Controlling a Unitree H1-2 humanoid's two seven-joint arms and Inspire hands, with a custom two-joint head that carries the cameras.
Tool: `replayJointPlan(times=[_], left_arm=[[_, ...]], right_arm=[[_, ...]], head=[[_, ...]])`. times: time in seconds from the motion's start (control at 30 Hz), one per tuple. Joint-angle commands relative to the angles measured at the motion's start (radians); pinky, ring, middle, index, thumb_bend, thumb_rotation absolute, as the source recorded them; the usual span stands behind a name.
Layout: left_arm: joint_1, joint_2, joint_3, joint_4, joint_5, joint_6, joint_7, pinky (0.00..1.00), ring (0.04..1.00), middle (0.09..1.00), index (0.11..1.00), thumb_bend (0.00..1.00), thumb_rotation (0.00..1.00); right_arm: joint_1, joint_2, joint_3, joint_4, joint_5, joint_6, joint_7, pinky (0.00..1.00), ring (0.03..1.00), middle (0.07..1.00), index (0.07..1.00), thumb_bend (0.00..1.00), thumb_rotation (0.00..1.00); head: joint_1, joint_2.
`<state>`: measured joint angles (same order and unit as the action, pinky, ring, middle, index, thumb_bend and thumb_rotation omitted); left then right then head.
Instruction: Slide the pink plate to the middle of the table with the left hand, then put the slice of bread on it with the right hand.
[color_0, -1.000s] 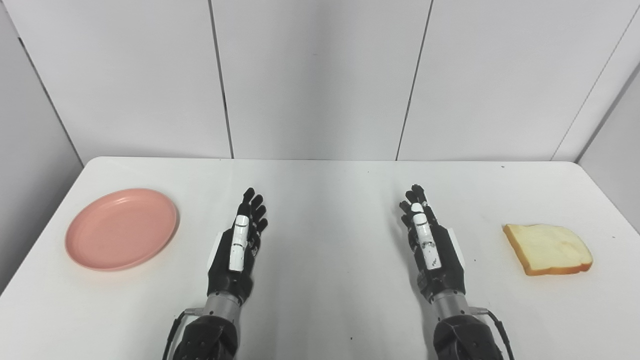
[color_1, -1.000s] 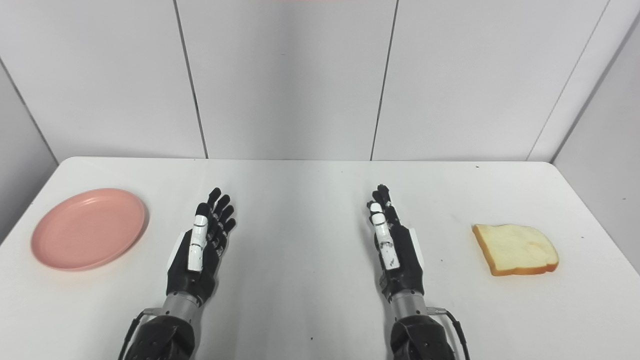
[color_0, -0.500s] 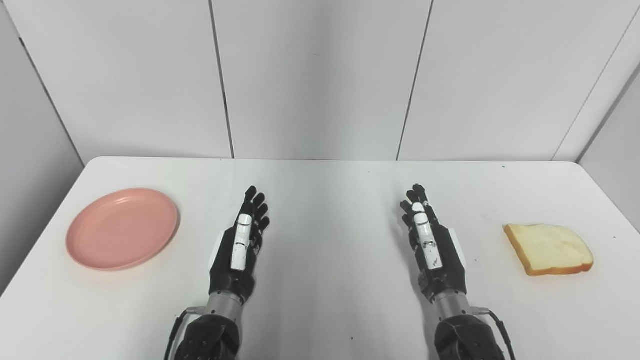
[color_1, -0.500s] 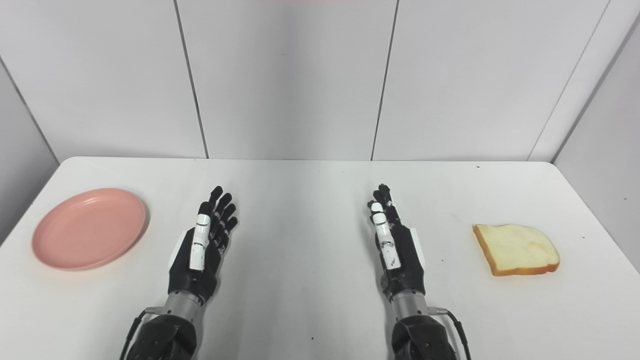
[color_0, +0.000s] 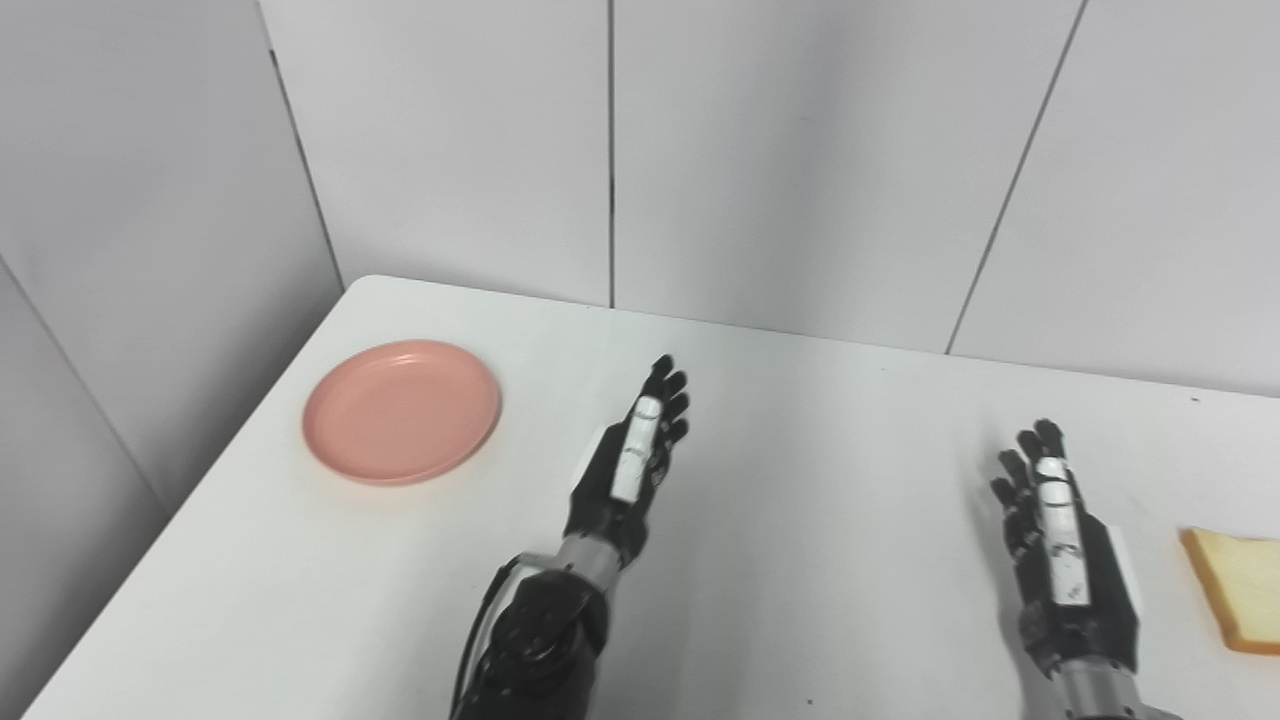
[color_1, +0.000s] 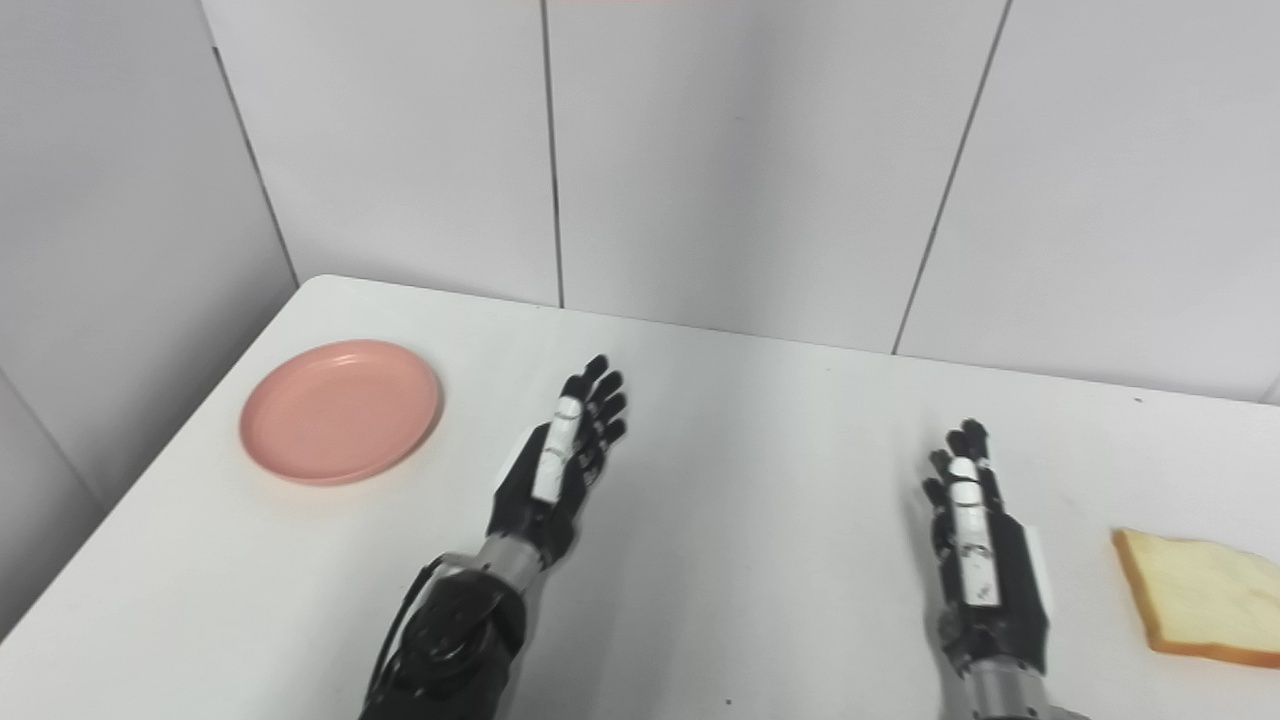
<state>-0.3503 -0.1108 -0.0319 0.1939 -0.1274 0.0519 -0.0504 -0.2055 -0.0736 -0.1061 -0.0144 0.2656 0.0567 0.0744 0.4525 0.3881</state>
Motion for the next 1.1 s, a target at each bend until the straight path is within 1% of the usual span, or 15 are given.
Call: replayJointPlan(times=[0.0, 0.1, 0.13, 0.27, 0.33, 0.4, 0.57, 0.63, 0.67, 0.7, 0.73, 0.83, 0.9, 1.03, 1.07], left_arm=[[-0.042, 0.025, 0.012, -0.035, 0.001, 0.009, -0.005, 1.00, 1.000, 1.000, 0.998, 0.71, 0.99], [-0.058, 0.054, 0.029, -0.052, -0.007, 0.024, -0.007, 1.00, 1.000, 1.000, 0.998, 0.71, 1.00], [-0.062, 0.063, 0.035, -0.058, -0.009, 0.026, -0.008, 1.00, 1.000, 1.000, 1.000, 0.72, 1.00], [-0.075, 0.088, 0.074, -0.090, -0.032, 0.040, -0.002, 1.00, 1.000, 1.000, 1.000, 0.70, 1.00], [-0.080, 0.101, 0.095, -0.105, -0.033, 0.049, 0.011, 1.00, 1.000, 0.998, 0.994, 0.71, 1.00], [-0.081, 0.122, 0.115, -0.112, -0.029, 0.052, 0.019, 1.00, 1.000, 0.987, 0.979, 0.72, 0.99], [-0.087, 0.197, 0.156, -0.108, -0.028, 0.063, 0.016, 1.00, 0.973, 0.960, 0.951, 0.73, 1.00], [-0.092, 0.232, 0.169, -0.093, -0.012, 0.053, 0.021, 1.00, 0.959, 0.949, 0.942, 0.73, 1.00], [-0.094, 0.241, 0.173, -0.089, -0.008, 0.052, 0.022, 1.00, 0.955, 0.949, 0.940, 0.73, 1.00], [-0.097, 0.255, 0.178, -0.080, -0.007, 0.048, 0.021, 1.00, 0.954, 0.949, 0.939, 0.73, 1.00], [-0.100, 0.273, 0.185, -0.067, -0.010, 0.041, 0.017, 1.00, 0.967, 0.959, 0.956, 0.73, 1.00], [-0.120, 0.315, 0.228, -0.005, -0.036, -0.011, 0.019, 1.00, 0.959, 0.948, 0.945, 0.75, 1.00], [-0.134, 0.327, 0.256, 0.029, -0.058, -0.039, 0.017, 1.00, 0.942, 0.929, 0.937, 0.74, 1.00], [-0.151, 0.355, 0.299, 0.078, -0.089, -0.085, 0.008, 0.91, 0.912, 0.914, 0.930, 0.74, 1.00], [-0.153, 0.364, 0.305, 0.088, -0.090, -0.094, 0.006, 0.91, 0.908, 0.914, 0.929, 0.75, 1.00]], right_arm=[[-0.031, -0.005, -0.004, -0.008, 0.025, -0.047, 0.032, 1.00, 1.000, 1.000, 1.000, 0.61, 0.85], [-0.036, -0.005, -0.010, 0.005, 0.016, -0.056, 0.030, 1.00, 0.991, 1.000, 1.000, 0.59, 0.88], [-0.037, -0.007, -0.010, 0.008, 0.009, -0.059, 0.030, 1.00, 0.989, 1.000, 1.000, 0.58, 0.90], [-0.041, -0.008, -0.015, 0.014, 0.008, -0.072, 0.036, 1.00, 0.990, 1.000, 1.000, 0.57, 0.92], [-0.042, -0.010, -0.018, 0.014, 0.011, -0.072, 0.040, 1.00, 0.990, 0.999, 1.000, 0.59, 0.89], [-0.042, -0.011, -0.019, 0.014, 0.014, -0.072, 0.044, 1.00, 0.996, 1.000, 1.000, 0.60, 0.89], [-0.046, -0.011, -0.022, 0.021, 0.022, -0.074, 0.053, 1.00, 0.996, 1.000, 1.000, 0.63, 0.87], [-0.047, -0.011, -0.024, 0.025, 0.028, -0.076, 0.057, 1.00, 0.994, 1.000, 1.000, 0.63, 0.86], [-0.048, -0.011, -0.026, 0.027, 0.030, -0.077, 0.059, 1.00, 0.994, 1.000, 1.000, 0.62, 0.86], [-0.049, -0.012, -0.026, 0.030, 0.032, -0.078, 0.062, 1.00, 0.994, 1.000, 1.000, 0.62, 0.87], [-0.050, -0.013, -0.026, 0.033, 0.034, -0.080, 0.065, 1.00, 0.999, 1.000, 1.000, 0.61, 0.88], [-0.052, -0.012, -0.028, 0.041, 0.034, -0.086, 0.069, 1.00, 0.995, 1.000, 1.000, 0.60, 0.88], [-0.054, -0.011, -0.029, 0.046, 0.035, -0.091, 0.073, 1.00, 0.991, 0.998, 1.000, 0.60, 0.88], [-0.056, -0.007, -0.028, 0.051, 0.027, -0.095, 0.070, 1.00, 0.983, 0.995, 1.000, 0.60, 0.87], [-0.057, -0.006, -0.028, 0.051, 0.026, -0.096, 0.069, 1.00, 0.982, 0.995, 1.000, 0.60, 0.87]], head=[[0.011, -0.004], [0.021, -0.010], [0.027, -0.012], [0.038, -0.016], [0.048, -0.019], [0.056, -0.022], [0.067, -0.030], [0.071, -0.035], [0.071, -0.035], [0.078, -0.046], [0.079, -0.047], [0.086, -0.056], [0.087, -0.060], [0.093, -0.067], [0.093, -0.067]])
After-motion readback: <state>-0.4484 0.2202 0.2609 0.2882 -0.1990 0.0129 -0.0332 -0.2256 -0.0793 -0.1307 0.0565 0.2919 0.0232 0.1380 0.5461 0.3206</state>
